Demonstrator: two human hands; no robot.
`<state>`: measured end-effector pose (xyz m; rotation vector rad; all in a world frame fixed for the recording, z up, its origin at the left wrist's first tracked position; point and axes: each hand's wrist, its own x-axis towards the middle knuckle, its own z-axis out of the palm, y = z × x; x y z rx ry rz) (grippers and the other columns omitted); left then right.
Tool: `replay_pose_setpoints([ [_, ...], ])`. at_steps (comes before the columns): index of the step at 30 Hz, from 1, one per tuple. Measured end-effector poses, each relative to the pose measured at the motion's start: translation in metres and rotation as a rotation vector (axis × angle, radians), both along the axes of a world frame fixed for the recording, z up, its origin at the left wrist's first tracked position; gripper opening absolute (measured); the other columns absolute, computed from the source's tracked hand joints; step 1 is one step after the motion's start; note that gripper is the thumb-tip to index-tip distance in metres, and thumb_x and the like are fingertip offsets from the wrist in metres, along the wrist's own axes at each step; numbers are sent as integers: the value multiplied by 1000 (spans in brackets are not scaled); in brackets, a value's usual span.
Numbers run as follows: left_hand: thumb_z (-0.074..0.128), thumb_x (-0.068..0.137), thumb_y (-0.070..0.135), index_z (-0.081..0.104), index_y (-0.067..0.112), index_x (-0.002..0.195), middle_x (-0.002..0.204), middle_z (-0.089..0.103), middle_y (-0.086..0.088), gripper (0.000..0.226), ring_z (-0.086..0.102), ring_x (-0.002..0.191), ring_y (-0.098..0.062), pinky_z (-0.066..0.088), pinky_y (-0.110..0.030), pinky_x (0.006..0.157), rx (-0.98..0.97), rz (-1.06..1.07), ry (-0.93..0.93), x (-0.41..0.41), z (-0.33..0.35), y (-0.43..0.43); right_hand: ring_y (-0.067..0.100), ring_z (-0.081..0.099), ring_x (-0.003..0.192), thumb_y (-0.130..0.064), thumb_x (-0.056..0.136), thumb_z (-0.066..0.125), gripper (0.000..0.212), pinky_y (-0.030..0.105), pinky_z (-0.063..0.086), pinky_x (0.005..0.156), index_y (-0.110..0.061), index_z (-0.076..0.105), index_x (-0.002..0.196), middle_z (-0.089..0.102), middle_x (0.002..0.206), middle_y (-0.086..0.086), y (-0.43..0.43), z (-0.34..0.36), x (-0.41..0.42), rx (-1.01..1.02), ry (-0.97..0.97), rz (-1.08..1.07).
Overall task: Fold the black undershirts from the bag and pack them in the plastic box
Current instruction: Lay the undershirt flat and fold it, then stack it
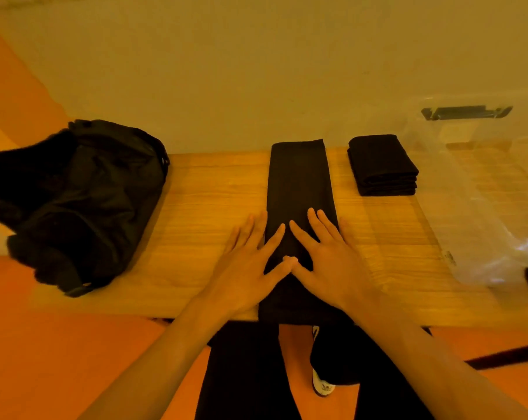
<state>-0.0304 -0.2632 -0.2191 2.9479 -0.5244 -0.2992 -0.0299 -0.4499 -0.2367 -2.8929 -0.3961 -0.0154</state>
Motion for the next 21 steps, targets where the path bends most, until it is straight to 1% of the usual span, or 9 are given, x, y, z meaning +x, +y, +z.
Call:
replay_pose_setpoints([
  [2,-11,82,85,-8,42,159,163,-32,6,88,-36,147,-12,-8,-43,126,-26,-76,-38,-21,-2,12,19,-11,154,-74,91,4,77,43,-16,120,-39,14,159,2,169,5,-4,0,-6,-20,-21,12],
  [4,-10,84,85,-6,40,159,164,-31,7,88,-35,148,-10,-9,-42,126,-33,-152,-61,-37,-3,21,18,-16,153,-74,90,-1,76,42,-18,120,-42,10,158,-5,169,2,-10,2,-19,-36,-12,32],
  [7,4,91,83,-8,32,161,164,-30,6,87,-33,149,-11,-11,-39,125,36,-277,-95,-60,-6,26,16,-23,152,-76,90,-5,74,42,-19,121,-46,1,157,-15,166,-2,-18,2,-48,-42,34,63],
  [9,16,96,78,-5,25,162,168,-22,3,88,-27,152,-14,-7,-40,125,71,-334,-160,-73,-14,29,15,-23,152,-76,92,-4,72,37,-23,120,-44,-1,157,-15,166,-2,-25,-1,-63,-65,20,99],
  [11,26,100,68,8,19,163,170,-3,-3,81,-9,156,-18,6,-42,126,73,-385,-270,-81,-24,35,18,-10,155,-78,95,7,75,39,-14,123,-39,7,159,-1,168,2,-35,-5,-74,-123,-44,153],
  [13,33,104,54,25,15,160,169,17,-6,69,10,156,-21,18,-44,126,66,-432,-384,-84,-32,43,21,9,154,-77,97,20,76,43,6,126,-34,18,159,17,166,4,-44,-10,-83,-187,-112,198],
  [15,37,104,42,37,15,156,165,28,-7,58,22,154,-22,22,-44,123,37,-470,-472,-84,-38,48,21,20,152,-72,97,24,73,41,19,122,-32,24,157,24,164,2,-52,-14,-89,-206,-148,219],
  [18,43,103,30,47,15,150,160,39,-7,49,31,150,-22,25,-45,121,-24,-477,-566,-83,-45,49,17,27,148,-63,98,29,63,36,23,116,-32,38,152,35,158,-3,-57,-15,-94,-158,-218,219],
  [21,64,95,15,56,12,143,154,48,-7,49,40,146,-22,32,-44,117,-99,-461,-630,-83,-52,46,13,39,138,-51,99,37,53,32,33,110,-25,59,138,57,144,0,-59,-16,-99,-33,-335,232],
])
